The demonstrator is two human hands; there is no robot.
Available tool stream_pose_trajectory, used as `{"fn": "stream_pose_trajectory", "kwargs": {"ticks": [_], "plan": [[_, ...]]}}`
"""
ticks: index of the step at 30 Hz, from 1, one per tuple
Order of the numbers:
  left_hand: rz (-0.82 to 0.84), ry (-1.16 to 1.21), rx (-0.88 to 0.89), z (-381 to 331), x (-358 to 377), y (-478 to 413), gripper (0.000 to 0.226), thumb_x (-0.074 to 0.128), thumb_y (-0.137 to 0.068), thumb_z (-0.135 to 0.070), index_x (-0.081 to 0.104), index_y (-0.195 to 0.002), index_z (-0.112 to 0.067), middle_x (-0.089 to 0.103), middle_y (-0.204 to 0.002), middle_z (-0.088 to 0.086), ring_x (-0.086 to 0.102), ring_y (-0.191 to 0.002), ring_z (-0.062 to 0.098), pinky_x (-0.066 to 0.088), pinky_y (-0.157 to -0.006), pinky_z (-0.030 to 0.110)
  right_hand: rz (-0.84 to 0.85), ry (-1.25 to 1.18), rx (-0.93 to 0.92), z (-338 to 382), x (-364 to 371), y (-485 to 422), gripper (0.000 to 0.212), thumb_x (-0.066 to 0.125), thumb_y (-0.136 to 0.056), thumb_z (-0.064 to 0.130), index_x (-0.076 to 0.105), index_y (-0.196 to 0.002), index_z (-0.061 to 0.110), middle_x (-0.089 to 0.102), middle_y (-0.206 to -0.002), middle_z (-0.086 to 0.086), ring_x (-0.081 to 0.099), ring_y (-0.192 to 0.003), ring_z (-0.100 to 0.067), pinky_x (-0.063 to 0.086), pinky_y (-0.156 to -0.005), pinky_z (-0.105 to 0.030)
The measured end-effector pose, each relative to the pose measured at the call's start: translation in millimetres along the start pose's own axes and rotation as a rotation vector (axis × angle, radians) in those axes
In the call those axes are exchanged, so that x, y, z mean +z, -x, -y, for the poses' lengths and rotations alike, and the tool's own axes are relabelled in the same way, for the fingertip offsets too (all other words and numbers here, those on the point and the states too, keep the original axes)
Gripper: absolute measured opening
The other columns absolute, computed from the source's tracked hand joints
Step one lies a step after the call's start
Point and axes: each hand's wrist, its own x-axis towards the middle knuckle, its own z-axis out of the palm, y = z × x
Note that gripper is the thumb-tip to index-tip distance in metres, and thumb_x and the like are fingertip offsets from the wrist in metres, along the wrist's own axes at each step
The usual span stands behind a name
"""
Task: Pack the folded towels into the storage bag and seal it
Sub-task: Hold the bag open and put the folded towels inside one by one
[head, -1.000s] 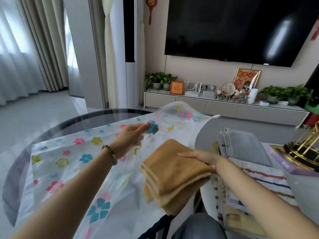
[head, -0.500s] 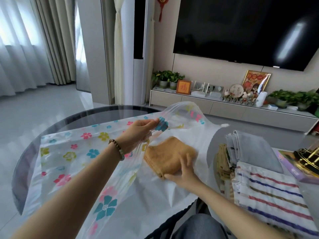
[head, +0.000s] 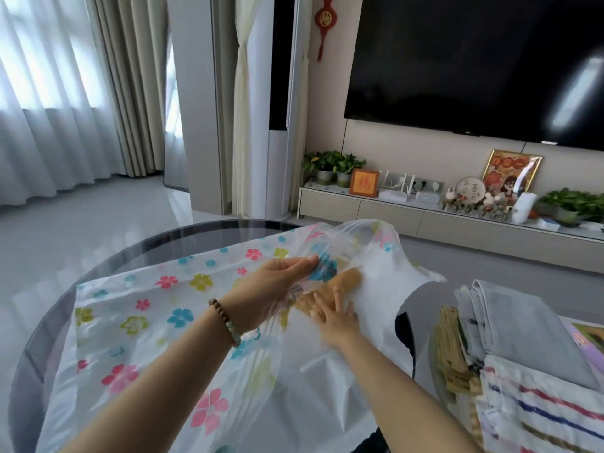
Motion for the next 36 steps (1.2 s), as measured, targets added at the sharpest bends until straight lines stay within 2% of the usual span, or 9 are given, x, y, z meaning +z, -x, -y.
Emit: {"fn": "stream_pose_trajectory", "kwargs": {"ticks": [3,5,9,13,16,21,26,32,36], "plan": [[-0.009,0.007,0.011,3.1,6.3,1.6,0.034,0.048,-0.092,-0.033,0.070,-0.091,-0.007,0.070,-0.072,-0.003,0.058,-0.054,0.004,0.041,-0.046,0.012,-0.067,-0.099,0.006,-1.3,-5.3,-7.4,0.060,0.026,-0.098,0.049,-0.001,-0.150,0.036,-0.020,-0.159,-0.003,-0.001,-0.146,-0.036,0.011,-0.117,-0.046],[-0.017,-0.003,0.007,5.2,10.3,0.8,0.038,0.048,-0.092,-0.034,0.068,-0.099,-0.003,0.071,-0.083,0.001,0.059,-0.063,0.005,0.043,-0.051,0.012,-0.039,-0.214,-0.077,-5.1,-14.7,0.4,0.065,0.035,-0.097,0.045,0.000,-0.150,0.033,-0.018,-0.160,-0.004,0.000,-0.147,-0.033,0.012,-0.117,-0.042],[-0.034,-0.023,-0.010,11.8,21.2,-2.9,0.035,0.049,-0.091,-0.036,0.072,-0.098,-0.010,0.073,-0.078,-0.004,0.061,-0.067,0.007,0.045,-0.059,0.016,0.354,-0.451,-0.232,-29.5,-68.5,66.7,0.072,0.056,-0.087,0.051,0.020,-0.148,0.039,0.017,-0.157,0.013,0.024,-0.143,-0.010,0.024,-0.116,-0.032],[-0.077,-0.162,0.018,17.5,31.4,-7.3,0.040,0.049,-0.090,-0.037,0.068,-0.102,-0.005,0.039,-0.042,-0.012,0.031,-0.040,0.004,0.027,-0.039,0.014,0.616,-0.543,-0.242,-82.5,-134.8,148.8,0.051,0.062,-0.086,0.040,0.047,-0.135,0.034,0.054,-0.138,0.012,0.055,-0.122,-0.005,0.042,-0.103,-0.024],[-0.078,-0.193,0.037,23.4,37.2,-11.6,0.041,0.048,-0.092,-0.034,0.066,-0.103,0.000,0.035,-0.041,-0.012,0.027,-0.037,0.003,0.025,-0.036,0.014,0.495,-0.516,-0.146,-135.1,-168.5,184.8,0.046,0.066,-0.081,0.037,0.057,-0.124,0.022,0.066,-0.123,0.003,0.062,-0.113,-0.010,0.047,-0.097,-0.023],[-0.069,-0.200,0.022,38.1,47.8,-14.5,0.035,0.051,-0.084,-0.043,0.073,-0.093,-0.017,0.043,-0.049,-0.005,0.031,-0.046,0.007,0.027,-0.041,0.014,0.141,-0.276,0.058,-219.4,-184.6,207.1,0.069,0.068,-0.055,0.071,0.054,-0.112,0.035,0.057,-0.118,0.017,0.056,-0.109,-0.003,0.042,-0.088,-0.013],[0.001,-0.230,0.016,47.7,51.3,-14.4,0.057,0.061,-0.060,-0.073,0.072,-0.098,-0.032,0.043,-0.106,0.004,0.036,-0.098,0.020,0.030,-0.066,0.022,0.169,-0.135,0.225,-247.7,-176.6,214.3,0.062,0.073,-0.067,0.057,0.049,-0.118,0.031,0.050,-0.112,0.017,0.050,-0.101,0.001,0.039,-0.079,-0.012],[-0.004,-0.281,0.013,45.1,55.8,-15.0,0.032,0.051,-0.079,-0.052,0.074,-0.089,-0.033,0.046,-0.087,0.008,0.039,-0.067,0.021,0.029,-0.057,0.021,0.177,-0.022,0.306,-258.3,-171.7,209.0,0.082,0.068,-0.056,0.074,0.044,-0.119,0.027,0.048,-0.122,0.005,0.051,-0.106,-0.011,0.043,-0.088,-0.026],[0.019,-0.258,0.001,48.2,53.6,-14.9,0.037,0.054,-0.074,-0.058,0.073,-0.095,-0.034,0.041,-0.107,0.005,0.035,-0.097,0.020,0.027,-0.066,0.021,0.064,0.030,0.277,-258.9,-166.3,213.7,0.072,0.068,-0.056,0.074,0.050,-0.106,0.026,0.053,-0.108,0.006,0.052,-0.095,-0.011,0.042,-0.072,-0.026]]}}
